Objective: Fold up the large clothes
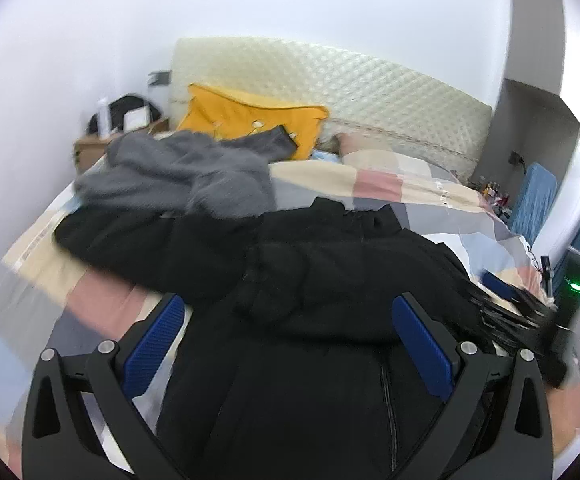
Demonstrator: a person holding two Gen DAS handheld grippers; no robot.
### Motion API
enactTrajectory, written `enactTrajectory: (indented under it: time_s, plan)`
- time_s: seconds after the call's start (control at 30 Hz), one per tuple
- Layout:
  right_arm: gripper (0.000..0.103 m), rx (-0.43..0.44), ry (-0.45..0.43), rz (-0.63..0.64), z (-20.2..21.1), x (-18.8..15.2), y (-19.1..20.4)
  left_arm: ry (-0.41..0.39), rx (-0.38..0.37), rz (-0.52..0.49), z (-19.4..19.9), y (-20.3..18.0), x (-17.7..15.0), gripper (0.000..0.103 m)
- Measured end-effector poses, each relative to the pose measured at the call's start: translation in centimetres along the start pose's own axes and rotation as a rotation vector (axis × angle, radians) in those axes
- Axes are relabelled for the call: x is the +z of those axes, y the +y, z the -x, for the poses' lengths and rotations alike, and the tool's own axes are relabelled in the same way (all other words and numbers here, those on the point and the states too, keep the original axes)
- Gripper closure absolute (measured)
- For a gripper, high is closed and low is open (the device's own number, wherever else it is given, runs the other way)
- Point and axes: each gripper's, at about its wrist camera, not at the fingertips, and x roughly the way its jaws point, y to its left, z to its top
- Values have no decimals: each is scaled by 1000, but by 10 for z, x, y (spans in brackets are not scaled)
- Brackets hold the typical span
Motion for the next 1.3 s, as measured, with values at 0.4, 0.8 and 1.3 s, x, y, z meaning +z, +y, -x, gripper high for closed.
enactTrajectory:
  time_s: [0.4, 0.8, 1.3]
  plan:
    - [25, -185, 222, -97, -39, -70, -102, 263, 71, 68, -167, 30, -30, 13]
    - [24, -241, 344, -165, -63, -111, -130, 352, 144, 86, -220, 47, -56, 19]
    - [24, -272, 193, -176, -59, -94, -133, 293, 67, 84, -221, 36, -52, 89]
